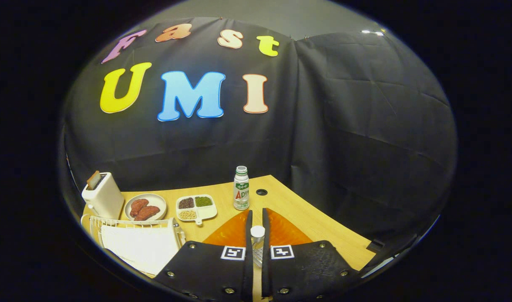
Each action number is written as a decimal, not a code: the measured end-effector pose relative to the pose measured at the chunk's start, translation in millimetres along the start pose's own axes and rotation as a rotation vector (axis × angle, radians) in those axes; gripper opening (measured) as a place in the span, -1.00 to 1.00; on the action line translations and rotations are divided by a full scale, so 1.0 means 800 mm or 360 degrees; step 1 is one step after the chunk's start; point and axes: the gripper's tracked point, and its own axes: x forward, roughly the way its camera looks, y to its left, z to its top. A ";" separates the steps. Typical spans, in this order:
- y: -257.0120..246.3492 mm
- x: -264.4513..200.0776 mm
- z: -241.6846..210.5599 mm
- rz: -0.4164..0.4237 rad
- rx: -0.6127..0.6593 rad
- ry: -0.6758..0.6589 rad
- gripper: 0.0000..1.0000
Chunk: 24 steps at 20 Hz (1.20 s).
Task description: Take the plate from the dish rack, then take the spoon from the basket and place it into the plate.
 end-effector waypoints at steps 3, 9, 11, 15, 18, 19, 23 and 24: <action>0.045 -0.054 -0.015 0.0153 -0.0048 0.0019 -0.85; 0.121 -0.159 -0.055 0.0486 -0.0137 0.0074 -0.85; 0.143 -0.181 -0.079 0.0589 -0.0139 0.0133 -0.85; 0.181 -0.204 -0.134 0.0768 -0.0108 0.0273 -0.85; 0.196 -0.206 -0.170 0.0832 -0.0096 0.0375 -0.85; 0.200 -0.206 -0.178 0.0849 -0.0089 0.0404 -0.85; 0.198 -0.202 -0.191 0.0866 -0.0050 0.0457 -0.81; 0.194 -0.200 -0.191 0.0856 -0.0050 0.0464 -0.81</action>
